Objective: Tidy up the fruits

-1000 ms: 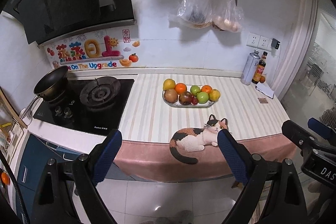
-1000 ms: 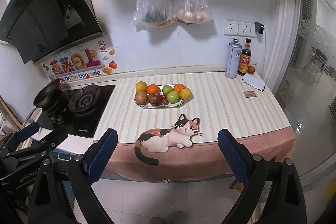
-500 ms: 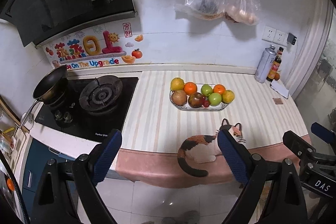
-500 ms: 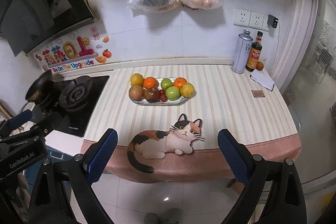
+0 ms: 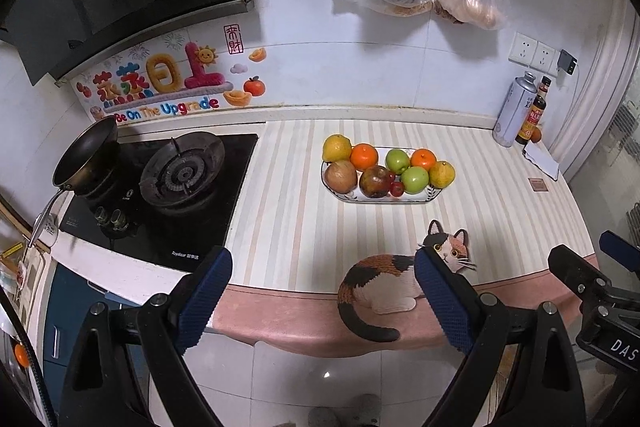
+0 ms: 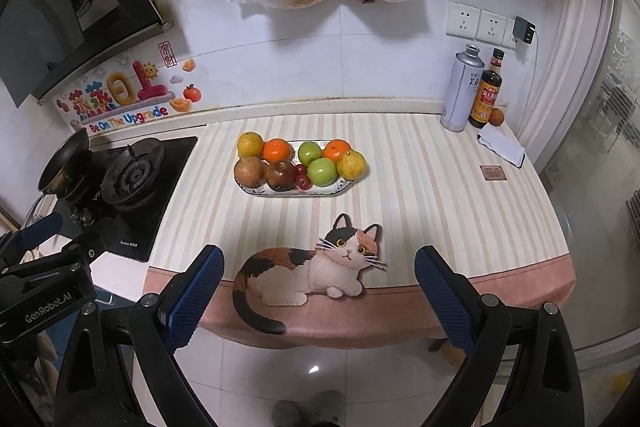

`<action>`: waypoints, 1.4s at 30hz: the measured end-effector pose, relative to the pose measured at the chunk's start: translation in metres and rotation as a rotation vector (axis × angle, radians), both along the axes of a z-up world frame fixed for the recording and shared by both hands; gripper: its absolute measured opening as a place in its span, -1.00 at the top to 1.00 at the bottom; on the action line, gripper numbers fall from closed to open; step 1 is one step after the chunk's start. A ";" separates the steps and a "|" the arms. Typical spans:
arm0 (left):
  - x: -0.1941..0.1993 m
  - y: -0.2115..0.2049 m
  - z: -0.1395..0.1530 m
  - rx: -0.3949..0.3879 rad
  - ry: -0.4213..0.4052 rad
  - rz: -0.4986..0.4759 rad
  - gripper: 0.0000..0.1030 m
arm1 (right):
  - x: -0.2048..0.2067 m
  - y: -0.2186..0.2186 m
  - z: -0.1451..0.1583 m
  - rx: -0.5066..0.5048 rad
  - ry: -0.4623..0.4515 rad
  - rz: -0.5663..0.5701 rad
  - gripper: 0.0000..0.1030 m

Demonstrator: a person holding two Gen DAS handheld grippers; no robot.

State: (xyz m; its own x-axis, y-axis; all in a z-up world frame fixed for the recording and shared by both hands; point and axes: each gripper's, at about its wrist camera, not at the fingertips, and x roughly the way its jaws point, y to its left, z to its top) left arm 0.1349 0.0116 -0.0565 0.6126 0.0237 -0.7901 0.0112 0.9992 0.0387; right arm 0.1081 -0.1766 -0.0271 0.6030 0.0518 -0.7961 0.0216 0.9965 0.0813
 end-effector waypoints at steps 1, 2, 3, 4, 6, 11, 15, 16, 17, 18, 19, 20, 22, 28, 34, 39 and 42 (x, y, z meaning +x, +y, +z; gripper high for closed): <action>0.000 0.001 0.000 -0.004 0.002 0.001 -0.81 | 0.000 0.001 0.000 0.001 0.000 0.001 -0.91; 0.000 0.001 0.000 -0.009 0.002 0.001 -0.81 | 0.002 0.001 0.000 0.001 -0.001 0.003 -0.91; 0.001 0.000 0.000 -0.008 0.002 0.002 -0.81 | 0.003 0.002 -0.001 -0.001 -0.003 0.003 -0.91; 0.001 0.000 -0.001 -0.004 0.003 0.001 -0.81 | 0.004 0.003 0.000 -0.001 -0.008 0.003 -0.93; 0.003 0.000 -0.001 0.003 0.005 -0.004 -0.81 | 0.005 0.004 0.000 -0.004 -0.013 0.003 -0.96; 0.004 0.000 0.000 0.004 -0.009 0.001 -1.00 | 0.006 0.005 0.001 -0.003 -0.023 0.002 -0.96; 0.004 0.001 0.000 0.002 -0.012 0.004 -1.00 | 0.005 0.005 0.002 -0.003 -0.020 0.000 -0.96; 0.003 0.001 0.000 0.003 -0.013 0.006 -1.00 | 0.005 0.005 0.002 -0.005 -0.021 0.001 -0.96; 0.003 0.001 0.001 0.001 -0.013 0.007 -1.00 | 0.004 0.005 0.002 -0.003 -0.022 0.000 -0.96; 0.003 0.001 0.001 0.000 -0.013 0.008 -1.00 | 0.005 0.005 0.002 -0.002 -0.021 0.000 -0.96; 0.003 0.001 0.002 -0.001 -0.013 0.008 -1.00 | 0.004 0.005 0.003 -0.002 -0.022 0.000 -0.96; 0.003 0.001 0.002 -0.002 -0.015 0.008 -1.00 | 0.005 0.005 0.003 -0.003 -0.022 -0.001 -0.97; 0.003 0.001 0.002 0.001 -0.015 0.006 -1.00 | 0.004 0.004 0.003 -0.004 -0.024 -0.002 -0.97; 0.003 0.001 0.002 -0.002 -0.014 0.005 -1.00 | 0.002 0.004 0.004 -0.001 -0.028 -0.002 -0.97; 0.002 0.000 0.004 -0.005 -0.016 0.003 -1.00 | -0.001 0.006 0.007 -0.002 -0.030 0.000 -0.97; -0.002 0.000 0.007 -0.009 -0.017 0.005 -1.00 | -0.002 0.006 0.009 0.001 -0.029 0.003 -0.97; -0.005 0.000 0.008 -0.008 -0.019 0.010 -1.00 | -0.003 0.006 0.009 0.001 -0.027 0.004 -0.97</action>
